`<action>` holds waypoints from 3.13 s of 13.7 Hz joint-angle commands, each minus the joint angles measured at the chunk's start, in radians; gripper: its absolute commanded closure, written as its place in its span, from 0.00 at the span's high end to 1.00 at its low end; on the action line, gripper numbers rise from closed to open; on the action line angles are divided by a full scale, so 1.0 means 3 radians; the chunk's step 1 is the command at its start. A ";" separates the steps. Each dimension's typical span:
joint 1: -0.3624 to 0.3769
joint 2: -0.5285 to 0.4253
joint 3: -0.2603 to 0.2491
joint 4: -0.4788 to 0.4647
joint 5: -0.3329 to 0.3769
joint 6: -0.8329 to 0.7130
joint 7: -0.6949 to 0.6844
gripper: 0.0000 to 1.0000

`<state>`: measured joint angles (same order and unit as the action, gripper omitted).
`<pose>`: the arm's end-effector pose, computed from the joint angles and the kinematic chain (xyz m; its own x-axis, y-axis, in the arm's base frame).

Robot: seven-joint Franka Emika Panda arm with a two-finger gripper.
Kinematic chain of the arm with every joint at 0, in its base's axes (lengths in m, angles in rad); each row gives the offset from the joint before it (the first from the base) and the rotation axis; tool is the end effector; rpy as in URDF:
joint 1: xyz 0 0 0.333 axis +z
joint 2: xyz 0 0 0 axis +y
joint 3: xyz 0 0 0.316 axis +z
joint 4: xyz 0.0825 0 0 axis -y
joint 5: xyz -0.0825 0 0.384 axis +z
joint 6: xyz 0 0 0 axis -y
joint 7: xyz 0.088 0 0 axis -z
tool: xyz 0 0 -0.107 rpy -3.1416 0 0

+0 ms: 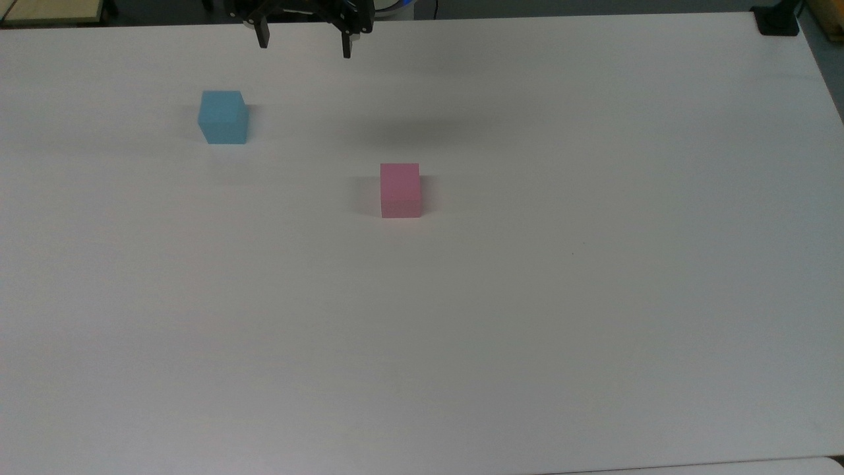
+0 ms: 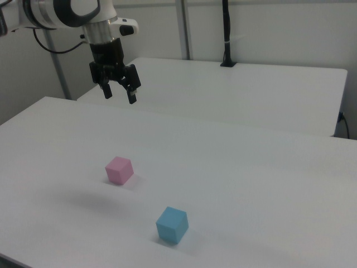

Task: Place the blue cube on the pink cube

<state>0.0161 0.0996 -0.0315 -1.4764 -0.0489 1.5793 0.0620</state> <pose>0.5861 -0.0133 0.6132 0.9970 -0.0767 0.0066 -0.0769 -0.9957 0.0517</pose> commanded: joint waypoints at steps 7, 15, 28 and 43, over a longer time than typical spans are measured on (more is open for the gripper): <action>0.0003 -0.0061 -0.0023 -0.0039 0.0010 0.0043 -0.0063 1.00; -0.0008 -0.0336 -0.0033 -0.0329 0.0015 0.0048 -0.0074 1.00; -0.0959 -0.1063 -0.0196 -0.0999 0.0107 -0.0080 -0.1439 1.00; -0.1087 -0.0307 -0.0237 -0.2595 -0.0169 0.2262 -0.1418 1.00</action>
<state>-0.3080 -0.0070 -0.1021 -2.2349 -0.0829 2.2144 -0.3646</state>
